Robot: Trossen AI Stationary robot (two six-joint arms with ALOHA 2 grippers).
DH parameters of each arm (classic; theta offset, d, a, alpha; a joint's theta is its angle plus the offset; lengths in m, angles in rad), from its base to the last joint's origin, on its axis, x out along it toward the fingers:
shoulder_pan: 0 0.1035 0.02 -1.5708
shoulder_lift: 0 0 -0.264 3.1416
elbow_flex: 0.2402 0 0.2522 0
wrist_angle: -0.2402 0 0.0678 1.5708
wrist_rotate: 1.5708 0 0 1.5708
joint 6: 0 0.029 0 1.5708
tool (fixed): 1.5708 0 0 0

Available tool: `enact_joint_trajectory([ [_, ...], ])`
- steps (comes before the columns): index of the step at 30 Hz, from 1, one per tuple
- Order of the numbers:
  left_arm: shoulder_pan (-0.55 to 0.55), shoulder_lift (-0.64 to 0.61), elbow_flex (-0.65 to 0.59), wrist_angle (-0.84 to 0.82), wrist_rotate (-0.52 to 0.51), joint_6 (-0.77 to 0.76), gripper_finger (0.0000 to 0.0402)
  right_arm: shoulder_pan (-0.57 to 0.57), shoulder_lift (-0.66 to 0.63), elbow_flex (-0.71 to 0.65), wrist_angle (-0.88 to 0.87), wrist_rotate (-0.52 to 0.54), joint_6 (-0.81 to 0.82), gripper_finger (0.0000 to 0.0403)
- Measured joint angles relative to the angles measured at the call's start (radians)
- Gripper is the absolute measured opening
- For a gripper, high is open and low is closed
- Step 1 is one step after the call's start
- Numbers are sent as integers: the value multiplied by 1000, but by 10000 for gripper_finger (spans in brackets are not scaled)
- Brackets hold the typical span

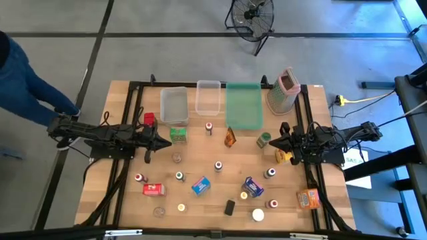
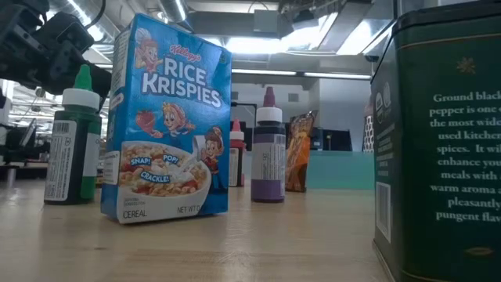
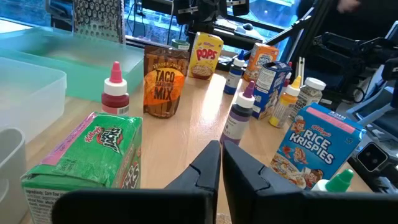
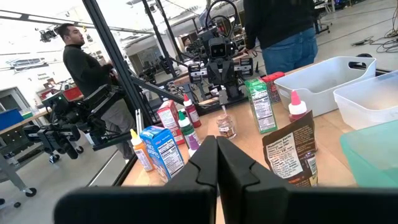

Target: Pick & Place Kitchen Items

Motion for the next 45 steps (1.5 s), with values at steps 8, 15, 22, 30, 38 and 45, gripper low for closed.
enact_joint_trajectory([
  [8, 0, 0, 0, 0, 0, 0, 13, 0, 0, 0, 0, 0, 0, 1],
  [15, 0, 0, 0, 0, 0, 0, 11, 0, 0, 0, 0, 0, 0, 1],
  [22, 0, 0, 0, 0, 0, 0, 11, 0, 0, 0, 0, 0, 0, 1],
  [30, 0, 0, 0, 0, 0, 0, 13, 0, 0, 0, 0, 0, 0, 1],
  [38, 0, 0, 0, 0, 0, 0, 13, 0, 0, 0, 0, 0, 0, 1],
  [45, 0, 0, 0, 0, 0, 0, 11, 0, 0, 0, 0, 0, 0, 1],
])
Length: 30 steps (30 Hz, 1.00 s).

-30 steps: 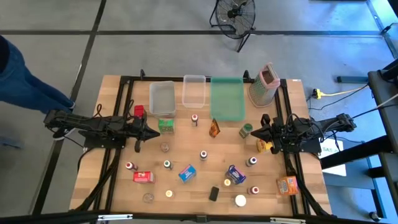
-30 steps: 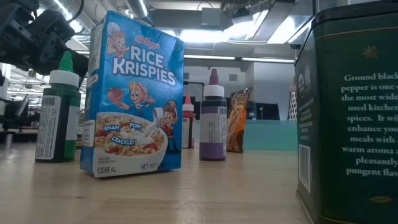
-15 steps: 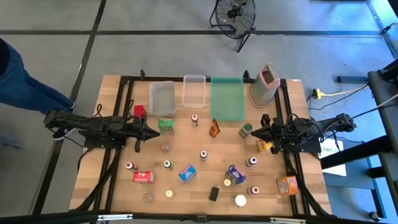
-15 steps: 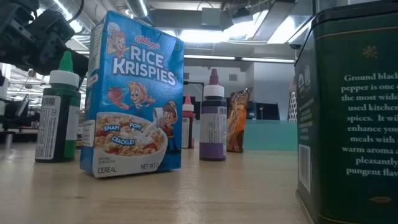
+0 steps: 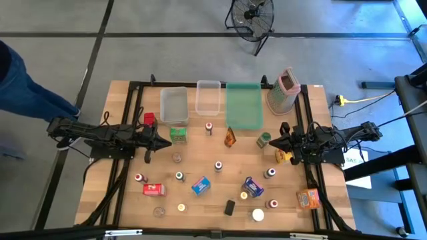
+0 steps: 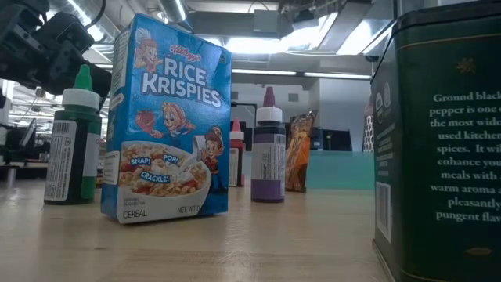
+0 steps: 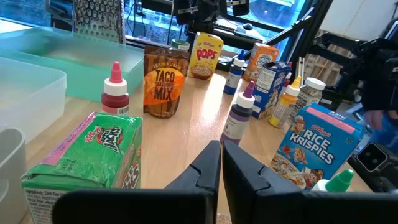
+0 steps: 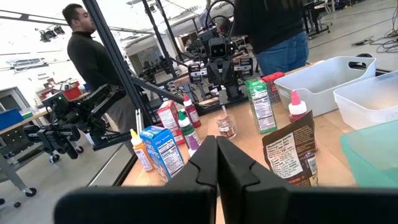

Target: Pick & Place Kitchen Items

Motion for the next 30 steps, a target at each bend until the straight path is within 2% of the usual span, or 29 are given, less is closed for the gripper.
enact_joint_trajectory([
  [24, 0, 0, 0, 0, -1, 6, 13, 0, 0, 0, 0, 2, 0, 1],
  [30, 0, 0, 0, 8, -55, 238, 11, 0, 0, 0, 3, 7, 0, 1],
])
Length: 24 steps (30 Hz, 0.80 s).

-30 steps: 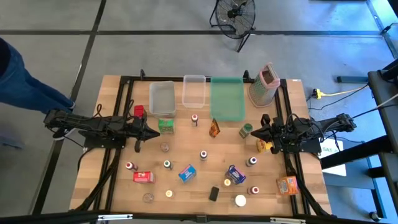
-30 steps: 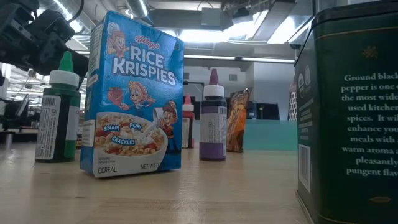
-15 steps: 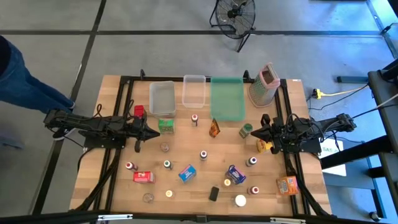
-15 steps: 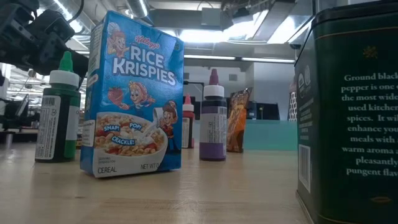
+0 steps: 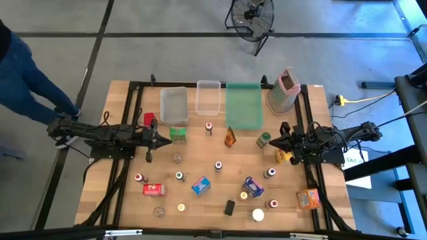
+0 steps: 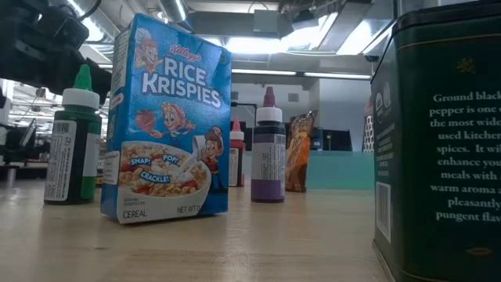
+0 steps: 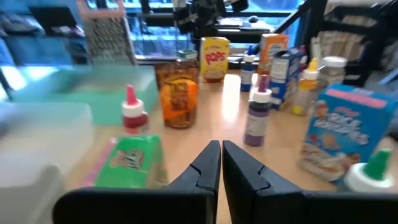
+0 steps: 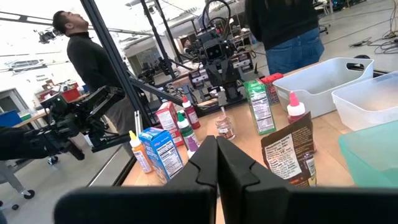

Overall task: Pick & Place Kitchen Items
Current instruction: Put the green seasoning bottle into the gray bin

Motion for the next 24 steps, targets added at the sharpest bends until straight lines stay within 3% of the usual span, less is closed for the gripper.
enact_joint_trajectory([
  [8, 0, 0, 0, 61, -77, -60, 10, 0, 0, 0, 99, -12, 33, 1],
  [12, 0, 0, 0, 119, -81, -152, 11, 0, 0, 0, 175, -1, 37, 1],
  [19, 0, 0, 0, 143, -94, -163, 11, 0, 0, 0, 280, -7, 97, 1],
  [24, 0, 0, 0, 143, -103, -172, 12, -1, 1, 28, 294, -98, 19, 1],
])
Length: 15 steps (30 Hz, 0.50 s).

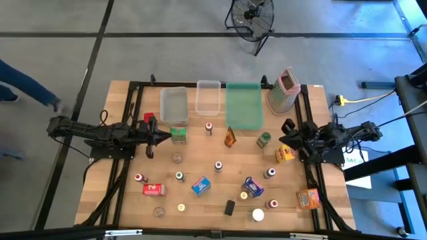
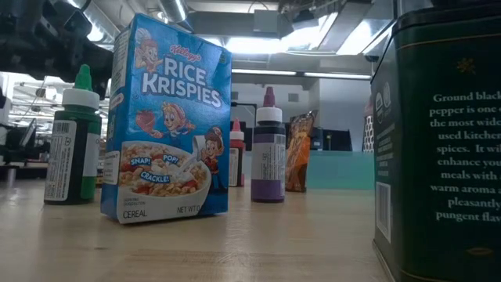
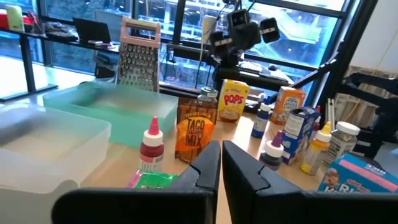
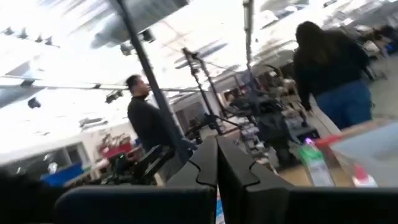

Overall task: Pick & Place Kitchen Items
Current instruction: Put the green seasoning bottle into the gray bin

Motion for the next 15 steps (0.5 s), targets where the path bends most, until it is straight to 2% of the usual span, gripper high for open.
enact_joint_trajectory([
  [3, 0, 0, 0, 0, 0, -7, 12, 0, 0, 71, -86, -3, -56, 2],
  [6, 0, 0, 0, 2, 0, -31, 11, 0, 20, 161, -177, 56, -49, 11],
  [9, 0, 0, 0, 8, 0, -98, 12, 0, 53, 262, -284, 96, -41, 34],
  [15, 0, 0, 0, 8, -5, -240, 10, 0, 179, 471, -485, 274, -88, 96],
])
